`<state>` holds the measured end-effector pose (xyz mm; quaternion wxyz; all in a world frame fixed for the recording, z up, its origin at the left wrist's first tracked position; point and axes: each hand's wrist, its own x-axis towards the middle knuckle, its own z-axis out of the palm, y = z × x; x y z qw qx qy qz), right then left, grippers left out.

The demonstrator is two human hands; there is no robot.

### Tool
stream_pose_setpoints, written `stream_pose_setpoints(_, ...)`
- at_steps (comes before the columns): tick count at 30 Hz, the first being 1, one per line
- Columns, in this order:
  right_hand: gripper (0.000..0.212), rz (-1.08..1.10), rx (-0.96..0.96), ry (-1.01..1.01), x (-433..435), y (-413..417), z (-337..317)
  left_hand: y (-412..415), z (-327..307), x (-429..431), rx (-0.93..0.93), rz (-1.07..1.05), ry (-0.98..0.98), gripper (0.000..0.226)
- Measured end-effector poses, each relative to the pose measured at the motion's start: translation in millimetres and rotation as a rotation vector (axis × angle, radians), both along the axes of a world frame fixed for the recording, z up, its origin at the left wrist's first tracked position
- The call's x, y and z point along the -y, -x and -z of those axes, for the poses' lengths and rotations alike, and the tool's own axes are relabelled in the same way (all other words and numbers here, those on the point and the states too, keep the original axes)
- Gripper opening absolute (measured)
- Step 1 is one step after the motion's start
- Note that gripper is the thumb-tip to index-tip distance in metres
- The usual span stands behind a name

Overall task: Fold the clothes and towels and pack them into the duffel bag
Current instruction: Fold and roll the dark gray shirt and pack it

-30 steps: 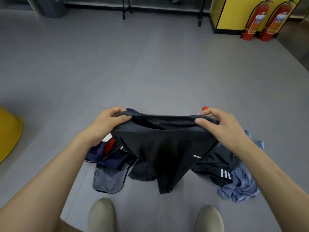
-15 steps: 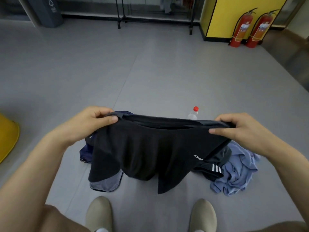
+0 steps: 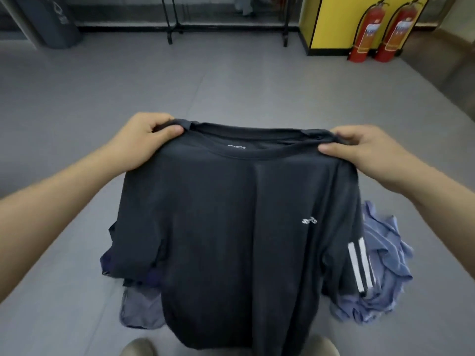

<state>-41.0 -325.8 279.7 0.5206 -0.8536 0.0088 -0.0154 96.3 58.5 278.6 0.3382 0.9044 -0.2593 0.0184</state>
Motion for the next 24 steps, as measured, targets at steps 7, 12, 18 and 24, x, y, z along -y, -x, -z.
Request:
stream_pose_setpoints(7,0.008,0.175,0.329,0.214,13,-49,-48,-54,-66,22,0.362,-0.140,0.055,0.027)
stream_pose_setpoints(12,0.008,0.147,0.411,0.380,12,1,-48,-14,-69,9,0.507,-0.057,0.005,0.030)
stream_pose_setpoints(18,0.011,0.069,0.308,0.544,15,45,91,47,67,-7,0.359,0.013,-0.111,0.043)
stream_pose_setpoints(24,0.021,-0.051,0.131,0.665,0,69,295,88,267,-16,0.220,0.162,-0.398,0.047)
